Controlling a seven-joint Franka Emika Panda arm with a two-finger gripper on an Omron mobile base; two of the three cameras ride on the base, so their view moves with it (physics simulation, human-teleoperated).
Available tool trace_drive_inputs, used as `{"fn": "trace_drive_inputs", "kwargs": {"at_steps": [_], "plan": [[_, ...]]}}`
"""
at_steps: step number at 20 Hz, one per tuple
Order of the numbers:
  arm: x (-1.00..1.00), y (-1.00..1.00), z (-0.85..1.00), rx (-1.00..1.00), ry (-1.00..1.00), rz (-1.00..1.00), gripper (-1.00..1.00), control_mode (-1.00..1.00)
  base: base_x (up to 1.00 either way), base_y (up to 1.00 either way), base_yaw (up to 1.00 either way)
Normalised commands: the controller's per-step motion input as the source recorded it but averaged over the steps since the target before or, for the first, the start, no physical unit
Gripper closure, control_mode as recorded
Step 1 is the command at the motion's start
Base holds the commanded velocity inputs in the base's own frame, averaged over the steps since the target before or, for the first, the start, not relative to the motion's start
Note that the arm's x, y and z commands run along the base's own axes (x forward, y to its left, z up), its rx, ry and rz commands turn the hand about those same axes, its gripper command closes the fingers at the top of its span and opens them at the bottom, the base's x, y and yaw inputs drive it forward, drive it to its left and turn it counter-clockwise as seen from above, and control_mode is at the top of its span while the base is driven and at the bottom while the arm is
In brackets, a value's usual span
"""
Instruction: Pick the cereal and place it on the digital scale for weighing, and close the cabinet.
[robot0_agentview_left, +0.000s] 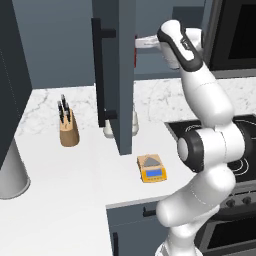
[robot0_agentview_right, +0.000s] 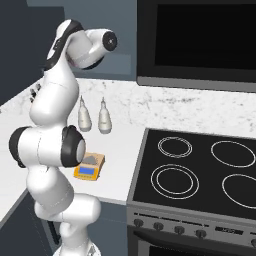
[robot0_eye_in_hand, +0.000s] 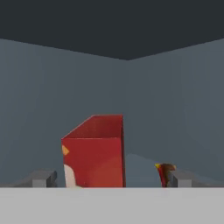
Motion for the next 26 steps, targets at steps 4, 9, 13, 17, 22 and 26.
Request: {"fn": "trace_drive_inputs", "kwargs": {"at_steps": [4,9,13,17,22,26], "plan": [[0.29,0.22,0.0,-0.04,0.0,0.0,-1.0,-1.0,0.0,0.0,0.0],[0.19,0.5,0.0,-0.11,0.0,-0.02,-1.0,-1.0,0.0,0.0,0.0],[0.12,0.53,0.0,-0.12,0.0,-0.03,-1.0,-1.0,0.0,0.0,0.0],[0.0,0.39,0.0,-0.08,0.0,-0.01,-1.0,-1.0,0.0,0.0,0.0],[-0.12,0.18,0.0,-0.01,-0.03,0.0,-1.0,-1.0,0.0,0.0,0.0],[-0.22,0.13,0.0,0.0,-0.07,0.0,-1.0,-1.0,0.0,0.0,0.0]]}}
